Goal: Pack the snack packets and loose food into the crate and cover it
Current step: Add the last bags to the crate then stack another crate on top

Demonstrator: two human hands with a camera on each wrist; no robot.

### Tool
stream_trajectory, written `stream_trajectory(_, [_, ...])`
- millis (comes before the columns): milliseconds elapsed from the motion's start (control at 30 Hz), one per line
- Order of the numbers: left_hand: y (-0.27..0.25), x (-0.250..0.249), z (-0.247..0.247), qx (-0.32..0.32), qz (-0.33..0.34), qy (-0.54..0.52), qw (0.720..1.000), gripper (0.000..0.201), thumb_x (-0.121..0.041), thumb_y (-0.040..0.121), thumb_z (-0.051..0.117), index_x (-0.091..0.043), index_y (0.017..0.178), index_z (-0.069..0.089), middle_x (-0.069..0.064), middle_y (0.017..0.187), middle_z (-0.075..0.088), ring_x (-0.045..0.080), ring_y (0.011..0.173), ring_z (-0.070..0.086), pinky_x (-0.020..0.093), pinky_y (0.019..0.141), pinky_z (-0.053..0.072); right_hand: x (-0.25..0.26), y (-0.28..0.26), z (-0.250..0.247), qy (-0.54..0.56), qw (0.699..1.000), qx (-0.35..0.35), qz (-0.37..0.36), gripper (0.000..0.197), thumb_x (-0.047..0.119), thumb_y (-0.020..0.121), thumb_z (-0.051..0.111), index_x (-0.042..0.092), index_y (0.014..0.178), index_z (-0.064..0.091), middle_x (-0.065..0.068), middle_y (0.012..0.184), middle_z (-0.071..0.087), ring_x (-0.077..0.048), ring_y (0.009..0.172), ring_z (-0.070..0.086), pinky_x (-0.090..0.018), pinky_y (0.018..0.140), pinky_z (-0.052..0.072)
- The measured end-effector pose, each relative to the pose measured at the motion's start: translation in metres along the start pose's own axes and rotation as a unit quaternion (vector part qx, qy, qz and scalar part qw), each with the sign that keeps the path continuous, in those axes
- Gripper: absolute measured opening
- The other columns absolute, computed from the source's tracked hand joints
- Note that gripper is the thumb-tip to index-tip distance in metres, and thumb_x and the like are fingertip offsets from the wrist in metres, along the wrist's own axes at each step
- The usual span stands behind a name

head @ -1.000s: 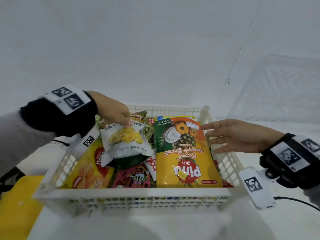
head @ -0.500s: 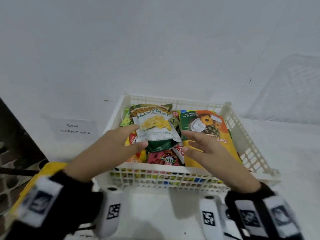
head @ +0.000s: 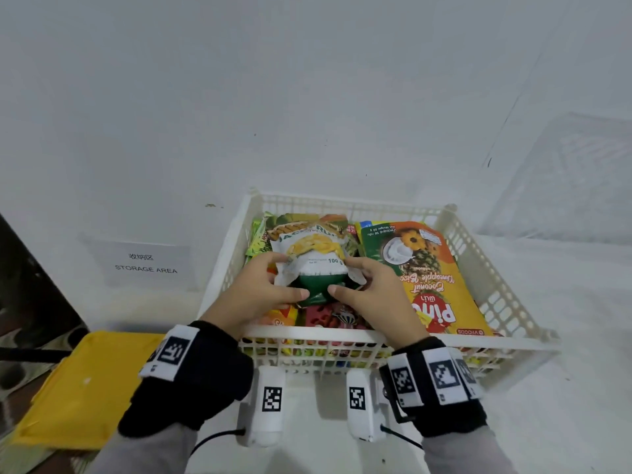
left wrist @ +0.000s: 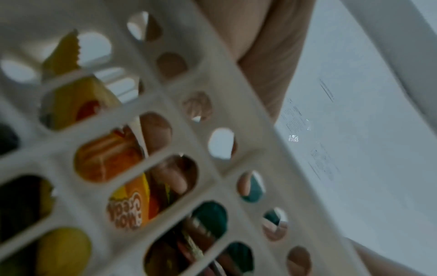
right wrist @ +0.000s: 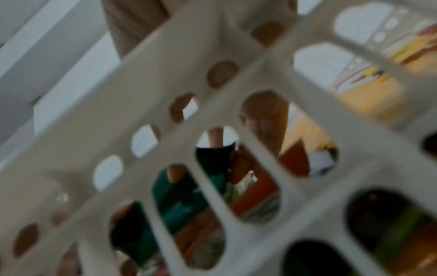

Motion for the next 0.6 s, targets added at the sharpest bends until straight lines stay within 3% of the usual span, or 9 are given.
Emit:
stream_trajectory(67, [-0.003, -0.004, -0.003, -0.013, 0.027, -0.078, 0.996, 0.053, -0.002, 0.067, 0.080, -0.025, 0.109, 0.055, 0.021, 0.109, 0.063, 0.028, 0.085, 0.070, 0.034, 0.069, 0.060, 0.000, -0.003, -0.002, 0.050, 0.999, -0.011, -0.012, 0.048, 0.027, 0.075, 0.077, 0.024, 0.118, 0.056, 0.001, 0.116, 0.060, -0.012, 0.092, 0.060, -0.019, 0.071, 0.047])
stream_trajectory(200, [-0.005, -0.007, 0.000, 0.043, 0.011, -0.164, 0.985, 0.049, 0.006, 0.070, 0.074, -0.021, 0.108, 0.058, 0.018, 0.110, 0.064, 0.027, 0.087, 0.071, 0.027, 0.066, 0.059, 0.001, -0.005, -0.001, 0.097, 0.995, 0.023, -0.016, 0.050, 0.027, 0.075, 0.078, 0.028, 0.116, 0.049, 0.013, 0.101, 0.056, -0.008, 0.096, 0.059, -0.023, 0.073, 0.055])
stream_trajectory(267, [-0.005, -0.007, 0.002, 0.072, 0.006, -0.165, 0.984, 0.048, 0.005, 0.073, 0.073, -0.021, 0.109, 0.057, 0.015, 0.113, 0.061, 0.026, 0.089, 0.070, 0.028, 0.067, 0.058, 0.000, -0.003, 0.001, 0.132, 0.990, 0.056, 0.012, 0.049, 0.021, 0.076, 0.077, 0.021, 0.114, 0.047, 0.005, 0.107, 0.056, -0.017, 0.098, 0.063, -0.037, 0.076, 0.059])
stream_trajectory(367, [-0.005, -0.007, 0.004, 0.067, 0.040, -0.159, 0.984, 0.040, 0.000, 0.076, 0.072, -0.020, 0.108, 0.059, 0.005, 0.110, 0.062, 0.022, 0.089, 0.070, 0.029, 0.065, 0.058, 0.001, -0.002, 0.005, 0.169, 0.983, 0.062, 0.024, 0.040, 0.015, 0.078, 0.075, 0.012, 0.103, 0.043, -0.012, 0.110, 0.058, -0.025, 0.083, 0.068, -0.039, 0.063, 0.060])
stream_trajectory(467, [-0.005, -0.007, 0.002, 0.003, 0.078, -0.152, 0.985, 0.025, 0.001, 0.075, 0.073, -0.019, 0.090, 0.067, -0.003, 0.103, 0.062, 0.014, 0.077, 0.071, 0.023, 0.057, 0.056, 0.008, -0.007, 0.009, 0.032, 0.999, -0.019, -0.039, 0.035, 0.026, 0.078, 0.075, 0.017, 0.083, 0.041, -0.011, 0.088, 0.059, -0.024, 0.072, 0.066, -0.042, 0.060, 0.057])
stream_trajectory(533, [-0.004, -0.005, 0.001, -0.043, 0.086, -0.130, 0.987, 0.025, -0.001, 0.072, 0.076, -0.023, 0.081, 0.069, 0.001, 0.096, 0.066, 0.012, 0.071, 0.071, 0.022, 0.054, 0.055, 0.013, -0.013, 0.011, -0.080, 0.992, -0.063, -0.079, 0.041, 0.033, 0.079, 0.073, 0.028, 0.070, 0.034, -0.001, 0.068, 0.051, -0.013, 0.056, 0.056, -0.029, 0.051, 0.047])
stream_trajectory(600, [-0.006, -0.004, 0.000, -0.090, 0.109, -0.081, 0.987, 0.023, -0.006, 0.070, 0.079, -0.025, 0.081, 0.072, -0.004, 0.086, 0.069, 0.006, 0.068, 0.069, 0.020, 0.052, 0.054, 0.018, -0.018, 0.012, -0.126, 0.982, -0.097, -0.107, 0.047, 0.034, 0.079, 0.072, 0.030, 0.064, 0.028, 0.007, 0.059, 0.042, -0.006, 0.052, 0.042, -0.022, 0.048, 0.034])
Point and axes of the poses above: each hand's wrist, its own y-axis towards the middle knuckle, its own z-axis out of the palm, x = y × z, the point moved 4 cm from there along y, towards the middle knuckle
